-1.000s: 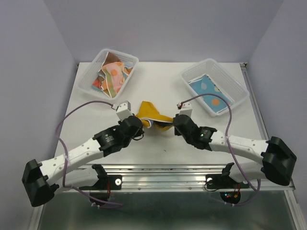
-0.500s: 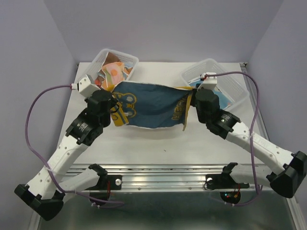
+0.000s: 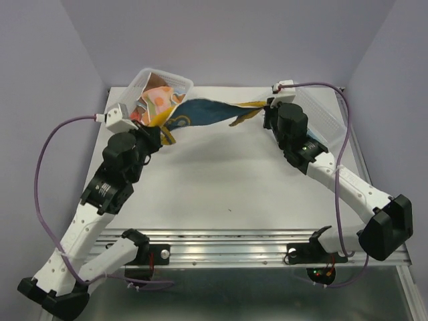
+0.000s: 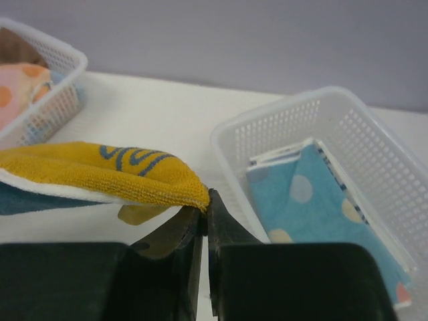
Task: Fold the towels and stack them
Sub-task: Flatten out the crumpled towel
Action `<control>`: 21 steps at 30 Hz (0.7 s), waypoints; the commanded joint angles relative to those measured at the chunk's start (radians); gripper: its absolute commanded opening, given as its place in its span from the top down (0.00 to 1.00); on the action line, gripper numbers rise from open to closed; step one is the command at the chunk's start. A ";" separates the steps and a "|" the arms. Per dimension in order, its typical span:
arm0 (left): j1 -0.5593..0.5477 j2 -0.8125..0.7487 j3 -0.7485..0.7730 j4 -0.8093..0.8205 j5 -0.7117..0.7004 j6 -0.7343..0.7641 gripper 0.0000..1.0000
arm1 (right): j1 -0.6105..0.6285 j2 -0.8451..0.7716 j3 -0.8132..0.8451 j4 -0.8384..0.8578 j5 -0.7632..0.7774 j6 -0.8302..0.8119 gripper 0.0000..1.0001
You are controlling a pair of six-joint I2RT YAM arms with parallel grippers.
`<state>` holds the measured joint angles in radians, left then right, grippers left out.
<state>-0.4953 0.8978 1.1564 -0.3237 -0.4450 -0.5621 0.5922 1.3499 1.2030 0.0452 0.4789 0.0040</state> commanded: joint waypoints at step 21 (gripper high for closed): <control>-0.378 0.056 -0.347 -0.164 -0.089 -0.381 0.01 | 0.061 -0.154 -0.445 -0.041 -0.378 0.287 0.00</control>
<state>-0.8993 0.8822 0.7513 -0.4095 -0.3443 -0.8455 0.5632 1.1069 0.7418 0.0017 0.1257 0.2066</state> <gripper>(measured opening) 0.986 0.998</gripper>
